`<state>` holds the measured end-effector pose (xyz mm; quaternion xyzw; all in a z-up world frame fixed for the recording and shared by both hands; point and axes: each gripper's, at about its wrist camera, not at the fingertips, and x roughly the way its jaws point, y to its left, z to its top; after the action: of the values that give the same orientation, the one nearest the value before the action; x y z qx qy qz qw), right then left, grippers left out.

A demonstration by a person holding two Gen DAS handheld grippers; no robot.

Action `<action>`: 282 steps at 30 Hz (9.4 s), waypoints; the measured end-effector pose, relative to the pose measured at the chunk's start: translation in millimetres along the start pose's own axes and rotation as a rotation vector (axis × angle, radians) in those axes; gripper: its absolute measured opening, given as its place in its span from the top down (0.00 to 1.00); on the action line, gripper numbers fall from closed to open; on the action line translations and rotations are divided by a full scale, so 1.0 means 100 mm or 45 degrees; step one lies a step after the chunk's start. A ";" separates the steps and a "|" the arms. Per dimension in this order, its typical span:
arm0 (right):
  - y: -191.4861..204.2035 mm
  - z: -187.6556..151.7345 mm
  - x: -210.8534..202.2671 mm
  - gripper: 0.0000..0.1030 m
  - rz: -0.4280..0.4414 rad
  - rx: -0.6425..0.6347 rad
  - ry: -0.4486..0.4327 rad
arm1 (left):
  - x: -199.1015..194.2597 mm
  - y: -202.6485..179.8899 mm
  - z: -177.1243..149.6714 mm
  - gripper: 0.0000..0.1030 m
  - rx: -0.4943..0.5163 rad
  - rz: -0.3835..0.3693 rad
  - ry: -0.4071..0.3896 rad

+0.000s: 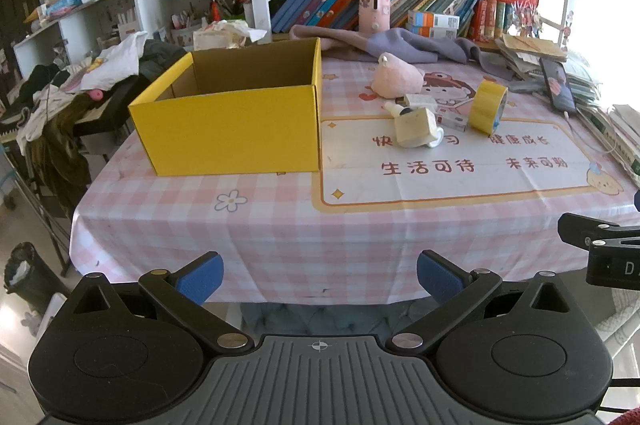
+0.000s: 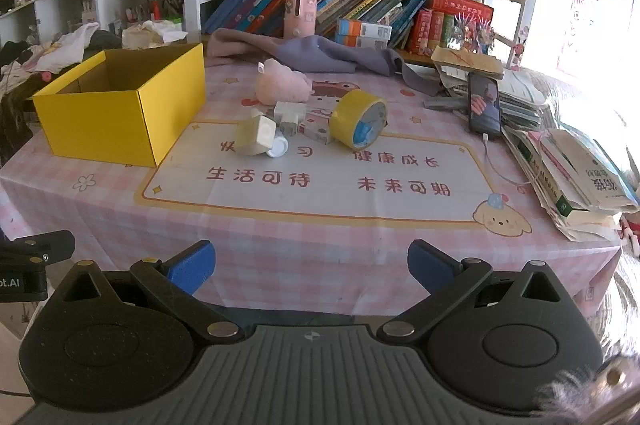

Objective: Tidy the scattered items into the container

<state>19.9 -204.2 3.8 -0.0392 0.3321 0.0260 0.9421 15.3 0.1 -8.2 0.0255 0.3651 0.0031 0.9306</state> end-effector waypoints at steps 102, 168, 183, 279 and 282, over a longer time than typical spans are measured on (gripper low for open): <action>-1.16 1.14 1.60 0.00 0.147 0.053 0.064 | 1.39 -1.04 1.22 0.00 0.006 -0.229 0.069; -1.42 1.61 2.89 0.06 0.495 -0.074 0.199 | 1.95 -0.89 1.65 0.63 -0.427 -0.154 0.154; -1.41 1.53 2.83 0.06 0.447 -0.147 0.273 | 1.77 -1.02 1.61 0.63 -0.377 -0.195 0.088; -1.14 1.48 1.77 0.70 0.529 0.342 0.221 | 1.03 -0.43 1.30 0.63 -0.196 -0.497 -0.096; -0.94 1.41 1.63 0.70 0.525 0.324 0.210 | 0.94 -0.27 1.19 0.63 -0.183 -0.495 -0.098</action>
<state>242.1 -281.1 16.4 0.1464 0.4093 0.1724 0.8839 164.5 -30.2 13.5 -0.1116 0.3263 -0.1514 0.9264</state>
